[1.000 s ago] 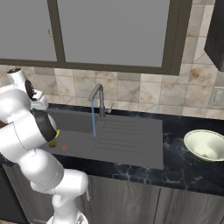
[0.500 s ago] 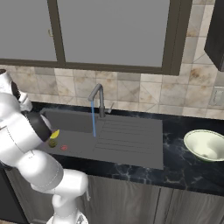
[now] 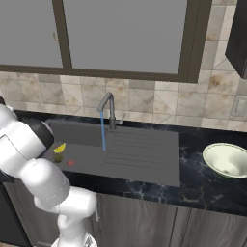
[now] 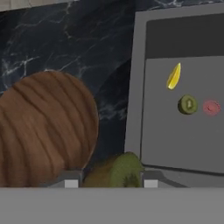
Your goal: Pick the kiwis from the sink and place them in one bowl. Place the lemon wedge in the other bowl. Then turn off the sink faucet.
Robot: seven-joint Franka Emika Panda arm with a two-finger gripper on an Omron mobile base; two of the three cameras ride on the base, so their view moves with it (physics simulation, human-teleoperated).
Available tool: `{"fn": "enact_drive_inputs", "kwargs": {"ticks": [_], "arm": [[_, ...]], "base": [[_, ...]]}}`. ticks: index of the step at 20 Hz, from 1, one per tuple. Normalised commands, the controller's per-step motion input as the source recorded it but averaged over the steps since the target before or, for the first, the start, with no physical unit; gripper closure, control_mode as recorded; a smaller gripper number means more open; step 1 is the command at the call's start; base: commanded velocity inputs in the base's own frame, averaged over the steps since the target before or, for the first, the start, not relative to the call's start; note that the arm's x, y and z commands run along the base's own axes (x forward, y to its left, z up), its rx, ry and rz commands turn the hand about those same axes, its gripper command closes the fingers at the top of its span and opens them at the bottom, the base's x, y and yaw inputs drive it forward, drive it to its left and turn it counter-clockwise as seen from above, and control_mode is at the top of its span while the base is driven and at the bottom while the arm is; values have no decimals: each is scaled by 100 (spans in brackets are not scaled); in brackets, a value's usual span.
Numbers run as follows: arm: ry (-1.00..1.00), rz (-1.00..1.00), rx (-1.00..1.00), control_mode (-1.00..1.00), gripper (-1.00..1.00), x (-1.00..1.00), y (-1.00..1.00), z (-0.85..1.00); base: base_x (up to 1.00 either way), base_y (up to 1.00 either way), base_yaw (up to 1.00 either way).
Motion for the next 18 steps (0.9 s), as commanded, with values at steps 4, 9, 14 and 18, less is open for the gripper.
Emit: {"fn": "enact_drive_inputs", "kwargs": {"ticks": [4, 9, 14, 18], "arm": [[0, 0, 1, -100, 100, -11, 68, 8], [0, 0, 0, -100, 100, -4, 75, 2], [0, 0, 0, -100, 100, 0, 77, 0], [0, -1, -3, -100, -100, 0, 71, -7]], "base": [[0, 0, 0], [0, 0, 0], [0, 0, 0], [0, 0, 0]]}}
